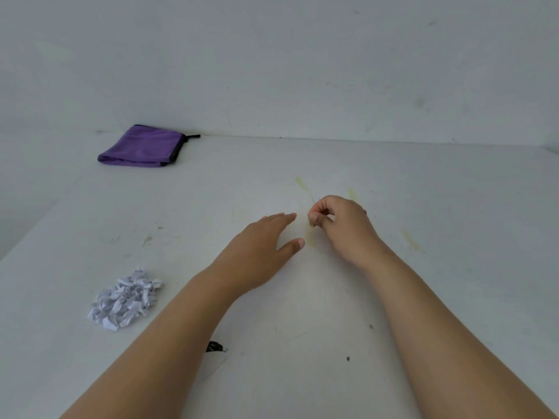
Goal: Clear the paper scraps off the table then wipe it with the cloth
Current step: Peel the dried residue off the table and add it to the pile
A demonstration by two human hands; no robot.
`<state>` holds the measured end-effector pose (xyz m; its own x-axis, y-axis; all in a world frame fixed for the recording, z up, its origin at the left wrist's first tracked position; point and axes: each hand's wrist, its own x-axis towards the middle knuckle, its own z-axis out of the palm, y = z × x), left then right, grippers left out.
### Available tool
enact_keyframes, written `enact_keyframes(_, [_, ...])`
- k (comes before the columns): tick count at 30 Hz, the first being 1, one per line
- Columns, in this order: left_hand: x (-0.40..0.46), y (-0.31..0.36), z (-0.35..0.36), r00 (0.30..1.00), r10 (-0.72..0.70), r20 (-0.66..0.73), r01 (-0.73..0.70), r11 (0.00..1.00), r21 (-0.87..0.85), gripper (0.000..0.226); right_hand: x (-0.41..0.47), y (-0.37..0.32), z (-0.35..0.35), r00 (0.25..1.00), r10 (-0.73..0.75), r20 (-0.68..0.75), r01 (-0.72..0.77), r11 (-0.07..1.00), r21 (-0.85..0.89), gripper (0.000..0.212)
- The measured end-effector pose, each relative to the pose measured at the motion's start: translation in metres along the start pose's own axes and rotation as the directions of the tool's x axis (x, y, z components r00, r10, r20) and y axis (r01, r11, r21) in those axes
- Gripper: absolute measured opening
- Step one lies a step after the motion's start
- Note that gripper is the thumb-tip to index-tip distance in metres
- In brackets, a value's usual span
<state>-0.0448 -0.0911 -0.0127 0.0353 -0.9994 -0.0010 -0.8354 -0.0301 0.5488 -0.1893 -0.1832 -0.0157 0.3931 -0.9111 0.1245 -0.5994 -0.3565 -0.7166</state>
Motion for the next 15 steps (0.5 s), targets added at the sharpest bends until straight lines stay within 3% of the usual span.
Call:
enact_keyframes(5, [0.0,0.005,-0.005,0.99,-0.054,-0.127,0.036,0.989,-0.147,0.046,-0.004,-0.005,-0.001,0.999,-0.048,-0.018,0.049,0.998,0.038,0.028])
enact_keyframes(9, [-0.001,0.005,-0.008,0.987,-0.09,-0.136,0.06,0.975,-0.215,0.037,-0.007,-0.011,-0.003,0.997,-0.067,-0.023,0.068,0.997,0.034,0.028])
enact_keyframes(13, [0.0,0.005,-0.006,0.987,-0.091,-0.135,0.053,0.964,-0.26,0.032,-0.012,-0.027,-0.019,0.979,-0.111,-0.173,0.155,0.953,0.261,0.023])
enact_keyframes(15, [0.0,0.006,-0.007,0.987,-0.095,-0.129,0.054,0.955,-0.293,0.03,-0.015,-0.031,-0.024,0.973,-0.113,-0.2,0.168,0.945,0.282,0.02])
